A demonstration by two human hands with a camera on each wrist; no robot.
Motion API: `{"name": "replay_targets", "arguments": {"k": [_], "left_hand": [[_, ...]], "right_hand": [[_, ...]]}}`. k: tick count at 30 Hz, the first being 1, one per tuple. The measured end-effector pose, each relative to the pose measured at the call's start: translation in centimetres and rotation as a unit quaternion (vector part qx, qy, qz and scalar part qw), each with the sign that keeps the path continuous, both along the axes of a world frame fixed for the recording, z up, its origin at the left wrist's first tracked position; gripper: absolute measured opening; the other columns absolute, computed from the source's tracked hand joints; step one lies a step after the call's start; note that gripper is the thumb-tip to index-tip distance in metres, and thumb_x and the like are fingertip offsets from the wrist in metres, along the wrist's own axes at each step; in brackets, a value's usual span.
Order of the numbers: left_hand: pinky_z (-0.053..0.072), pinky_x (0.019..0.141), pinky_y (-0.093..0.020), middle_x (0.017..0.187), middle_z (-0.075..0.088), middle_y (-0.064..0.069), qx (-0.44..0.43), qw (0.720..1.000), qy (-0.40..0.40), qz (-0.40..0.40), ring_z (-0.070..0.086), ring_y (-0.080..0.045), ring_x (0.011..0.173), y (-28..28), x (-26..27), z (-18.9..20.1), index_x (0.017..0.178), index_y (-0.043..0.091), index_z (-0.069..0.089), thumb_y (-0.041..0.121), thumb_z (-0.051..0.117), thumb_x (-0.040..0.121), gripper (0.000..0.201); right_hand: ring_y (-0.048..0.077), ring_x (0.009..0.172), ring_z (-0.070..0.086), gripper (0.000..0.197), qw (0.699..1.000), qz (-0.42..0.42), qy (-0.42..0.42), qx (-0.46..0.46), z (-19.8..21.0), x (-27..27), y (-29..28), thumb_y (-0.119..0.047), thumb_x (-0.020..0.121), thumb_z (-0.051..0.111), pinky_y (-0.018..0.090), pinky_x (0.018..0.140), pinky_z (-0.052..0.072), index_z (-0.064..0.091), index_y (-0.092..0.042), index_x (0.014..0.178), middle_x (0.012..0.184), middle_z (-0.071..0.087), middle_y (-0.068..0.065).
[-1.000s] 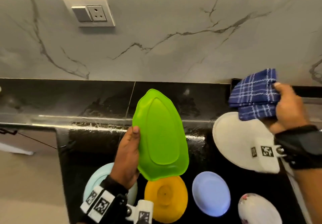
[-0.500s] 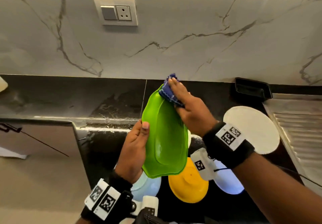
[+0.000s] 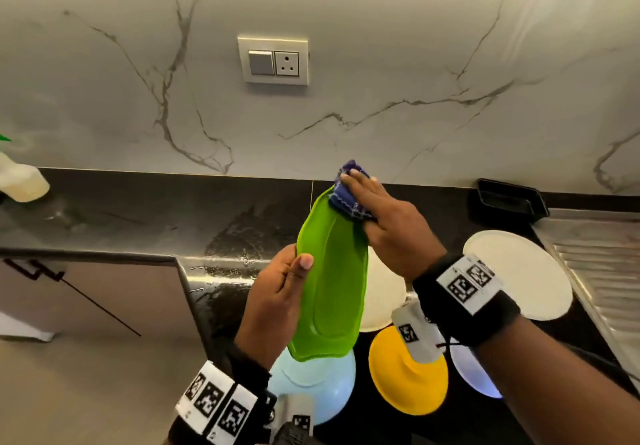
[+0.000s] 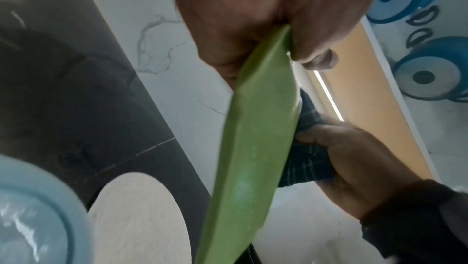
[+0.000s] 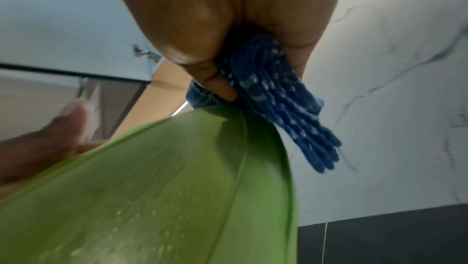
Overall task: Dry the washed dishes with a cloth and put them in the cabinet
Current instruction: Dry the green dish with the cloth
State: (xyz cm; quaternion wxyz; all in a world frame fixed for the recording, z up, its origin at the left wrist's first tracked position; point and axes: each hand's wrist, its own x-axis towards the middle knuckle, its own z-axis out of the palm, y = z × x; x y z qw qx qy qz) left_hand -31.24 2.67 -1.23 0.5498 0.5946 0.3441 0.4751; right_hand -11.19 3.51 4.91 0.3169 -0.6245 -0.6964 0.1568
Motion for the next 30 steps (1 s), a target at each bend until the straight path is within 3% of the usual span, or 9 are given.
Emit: {"name": "replay_targets", "arguments": {"k": [5,7,12,15,19,21,24,27,30], "left_hand": [[0.048,0.086,-0.069,0.1,0.069,-0.019,0.022,1.0,0.005,0.012,0.06,-0.026,0.092,0.8,-1.4,0.6,0.108,0.027,0.068,0.076,0.053,0.088,0.055],[0.052,0.086,-0.06,0.099,0.072,-0.007,0.038,0.999,0.018,0.02,0.062,-0.019,0.092,0.8,-2.0,0.8,0.107,0.032,0.068,0.077,0.05,0.088,0.053],[0.049,0.068,-0.03,0.082,0.066,-0.003,0.089,0.994,0.056,0.032,0.057,-0.008,0.074,0.2,-2.1,1.3,0.096,0.018,0.067,0.069,0.044,0.092,0.056],[0.056,0.085,-0.045,0.097,0.073,-0.009,0.034,0.999,-0.015,0.035,0.066,-0.026,0.089,0.5,-2.1,1.4,0.102,0.017,0.07,0.068,0.05,0.092,0.056],[0.054,0.097,-0.051,0.114,0.073,-0.017,-0.025,0.994,-0.101,0.041,0.069,-0.03,0.112,0.6,-2.4,1.7,0.113,0.009,0.068,0.071,0.056,0.088,0.068],[0.052,0.095,-0.06,0.108,0.072,-0.022,-0.018,0.994,-0.096,0.043,0.068,-0.031,0.107,0.7,-2.1,1.9,0.108,0.008,0.068,0.066,0.054,0.091,0.062],[0.047,0.084,-0.073,0.096,0.059,-0.038,0.009,0.996,-0.073,0.045,0.057,-0.031,0.087,0.8,-1.2,2.2,0.097,0.006,0.064,0.068,0.055,0.091,0.064],[0.05,0.083,-0.069,0.093,0.057,-0.039,0.006,0.996,-0.077,0.045,0.055,-0.03,0.085,0.8,-0.4,2.5,0.096,0.005,0.063,0.07,0.055,0.09,0.066],[0.055,0.089,-0.053,0.104,0.07,-0.025,-0.027,0.99,-0.127,0.055,0.065,-0.032,0.099,0.9,0.1,2.7,0.105,0.01,0.071,0.072,0.058,0.087,0.066]], "right_hand": [[0.027,0.151,0.016,0.072,0.989,0.089,-0.097,0.071,-0.4,-5.1,-2.7,-0.002,0.081,0.041,0.047,0.122,0.015,0.039,-0.02,0.151,0.16,0.03,0.002],[0.029,0.151,0.018,0.07,0.98,0.117,-0.134,0.089,-0.6,-5.9,-3.1,-0.001,0.085,0.044,0.048,0.121,0.015,0.039,-0.021,0.151,0.16,0.032,0.003],[0.014,0.152,0.006,0.081,1.0,0.027,0.008,0.015,1.0,-2.3,-0.1,0.011,0.082,0.04,0.041,0.125,0.011,0.031,-0.029,0.153,0.162,0.019,-0.01],[0.02,0.153,0.0,0.082,0.995,0.083,-0.046,0.029,0.2,-4.3,-1.9,0.005,0.081,0.033,0.04,0.125,0.005,0.018,-0.028,0.154,0.162,0.008,-0.011],[0.028,0.152,0.005,0.077,0.967,0.194,-0.147,0.069,-2.3,-6.3,-5.4,0.0,0.085,0.036,0.05,0.121,0.01,0.02,-0.025,0.157,0.164,0.011,-0.009],[0.027,0.152,0.008,0.072,0.967,0.186,-0.155,0.082,-1.6,-5.4,-4.7,-0.006,0.088,0.032,0.051,0.121,0.012,0.023,-0.025,0.157,0.163,0.012,-0.008],[0.017,0.151,0.002,0.078,0.992,0.095,-0.068,0.044,0.8,-3.5,-1.9,-0.005,0.081,0.027,0.043,0.125,0.007,0.016,-0.029,0.153,0.16,0.008,-0.013],[0.013,0.152,-0.002,0.083,0.998,0.059,-0.027,0.017,2.3,-2.0,-0.4,0.007,0.082,0.035,0.04,0.126,0.004,0.02,-0.028,0.156,0.162,0.008,-0.013],[0.025,0.152,0.003,0.077,0.981,0.139,-0.121,0.056,1.0,-2.9,-2.3,-0.003,0.082,0.027,0.047,0.124,0.007,0.018,-0.028,0.155,0.161,0.008,-0.01]]}}
